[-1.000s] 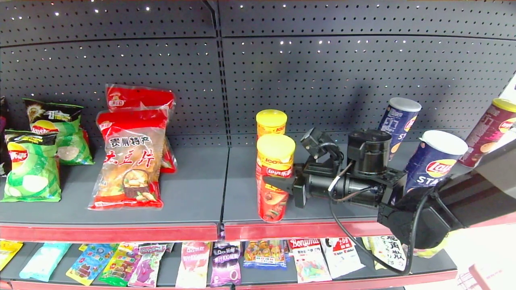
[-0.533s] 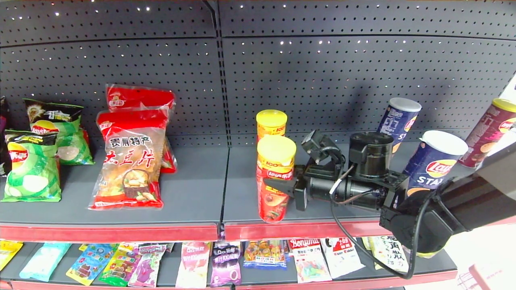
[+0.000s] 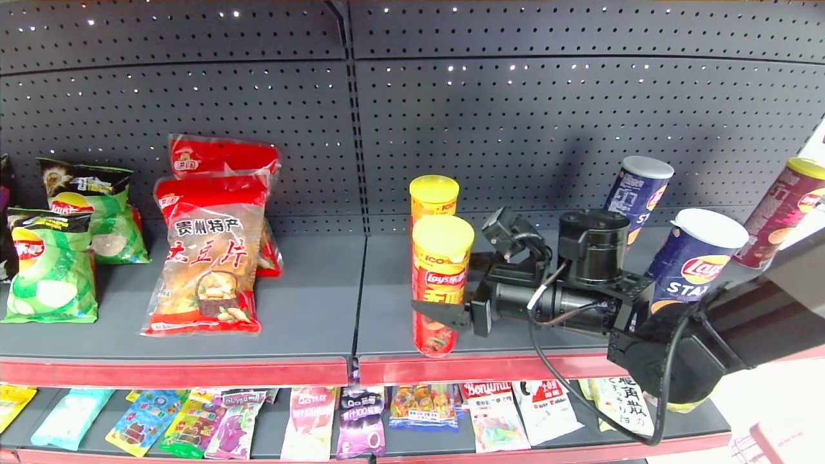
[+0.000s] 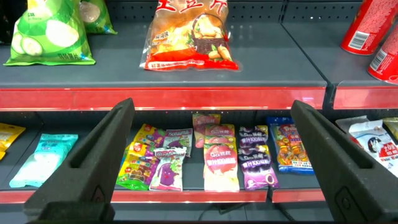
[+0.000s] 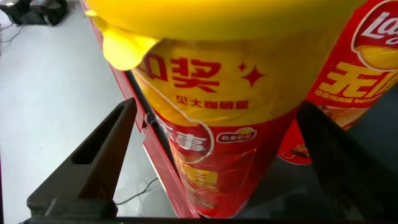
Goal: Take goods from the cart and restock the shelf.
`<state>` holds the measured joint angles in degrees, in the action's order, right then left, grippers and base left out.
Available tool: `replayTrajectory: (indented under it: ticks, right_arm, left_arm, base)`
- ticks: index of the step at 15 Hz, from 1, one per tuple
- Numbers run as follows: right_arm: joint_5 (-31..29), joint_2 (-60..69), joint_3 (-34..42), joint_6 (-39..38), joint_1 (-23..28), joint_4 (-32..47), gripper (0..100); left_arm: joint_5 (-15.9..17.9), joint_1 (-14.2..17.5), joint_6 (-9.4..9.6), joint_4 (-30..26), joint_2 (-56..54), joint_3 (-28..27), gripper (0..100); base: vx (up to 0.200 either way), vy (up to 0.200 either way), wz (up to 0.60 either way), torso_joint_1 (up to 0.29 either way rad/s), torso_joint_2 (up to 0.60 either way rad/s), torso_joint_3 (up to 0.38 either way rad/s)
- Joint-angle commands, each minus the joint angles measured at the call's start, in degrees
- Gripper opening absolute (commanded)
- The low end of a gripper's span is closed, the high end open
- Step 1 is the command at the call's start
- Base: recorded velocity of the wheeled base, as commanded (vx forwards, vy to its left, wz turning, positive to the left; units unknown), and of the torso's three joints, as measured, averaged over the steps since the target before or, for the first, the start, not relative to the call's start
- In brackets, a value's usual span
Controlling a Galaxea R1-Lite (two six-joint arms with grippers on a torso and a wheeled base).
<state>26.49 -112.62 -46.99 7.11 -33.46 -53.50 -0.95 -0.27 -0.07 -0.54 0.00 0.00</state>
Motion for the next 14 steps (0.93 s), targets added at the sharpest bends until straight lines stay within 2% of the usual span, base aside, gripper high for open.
replayTrajectory:
  ticks: [1, 14]
  right_arm:
    - [-0.04, 1.17, 0.41, 0.01, 0.15, -0.11, 100]
    - [-1.35, 15.32, 14.48, -2.01, 0.5, -0.02, 100]
  left_arm:
    - [-0.02, 0.0, -0.01, 0.01, 0.09, 0.0, 100]
    - [-0.02, 0.0, -0.01, 0.01, 0.09, 0.0, 100]
  base:
    - [0.0, 0.0, 0.0, 0.0, 0.0, 0.0]
    - [0.0, 0.0, 0.0, 0.0, 0.0, 0.0]
